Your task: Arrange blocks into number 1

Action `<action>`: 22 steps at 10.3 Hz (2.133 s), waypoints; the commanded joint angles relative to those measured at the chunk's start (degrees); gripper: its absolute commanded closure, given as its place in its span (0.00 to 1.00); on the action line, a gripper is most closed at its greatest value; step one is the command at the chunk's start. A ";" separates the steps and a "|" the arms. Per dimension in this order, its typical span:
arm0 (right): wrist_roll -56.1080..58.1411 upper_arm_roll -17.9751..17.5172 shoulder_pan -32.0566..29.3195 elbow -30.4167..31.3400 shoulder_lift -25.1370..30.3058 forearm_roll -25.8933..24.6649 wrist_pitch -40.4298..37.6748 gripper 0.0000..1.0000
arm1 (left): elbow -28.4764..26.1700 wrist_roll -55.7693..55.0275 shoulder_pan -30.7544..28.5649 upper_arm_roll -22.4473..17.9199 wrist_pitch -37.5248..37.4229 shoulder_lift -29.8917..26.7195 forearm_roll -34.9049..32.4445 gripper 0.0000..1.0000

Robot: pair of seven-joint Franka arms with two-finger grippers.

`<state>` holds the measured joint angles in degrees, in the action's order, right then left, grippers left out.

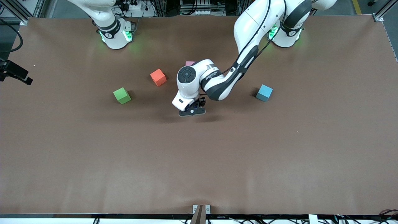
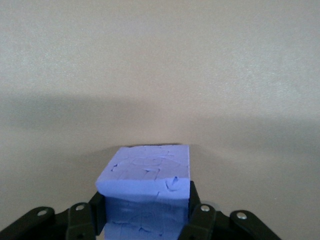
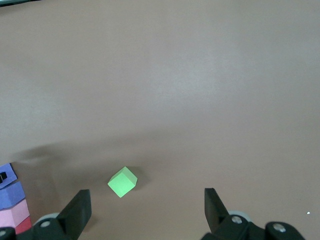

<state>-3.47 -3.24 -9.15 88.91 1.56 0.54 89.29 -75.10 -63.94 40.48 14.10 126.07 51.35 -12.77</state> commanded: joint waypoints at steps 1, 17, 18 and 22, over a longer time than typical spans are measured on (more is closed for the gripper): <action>0.49 -0.36 0.18 0.48 0.90 0.60 -0.69 0.00 | 1.62 -1.80 0.83 -0.92 0.32 0.94 -0.59 1.00; 0.48 -0.54 0.27 0.39 0.72 0.60 -0.61 0.00 | 0.66 -1.27 1.62 -0.83 -3.79 -1.86 -1.12 0.00; 0.57 -0.54 0.27 0.39 0.72 0.60 -0.61 0.00 | 0.66 -1.27 1.62 -0.66 -5.64 -2.91 -1.03 0.00; 1.01 -0.54 0.36 0.39 0.55 0.60 -0.69 0.00 | 0.75 -0.83 -2.66 -0.66 -12.32 -7.39 -1.11 0.00</action>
<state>-3.35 -4.02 -8.96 88.91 1.56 0.59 88.93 -73.70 -64.43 40.53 13.34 116.30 46.30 -12.77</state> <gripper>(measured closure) 0.000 0.000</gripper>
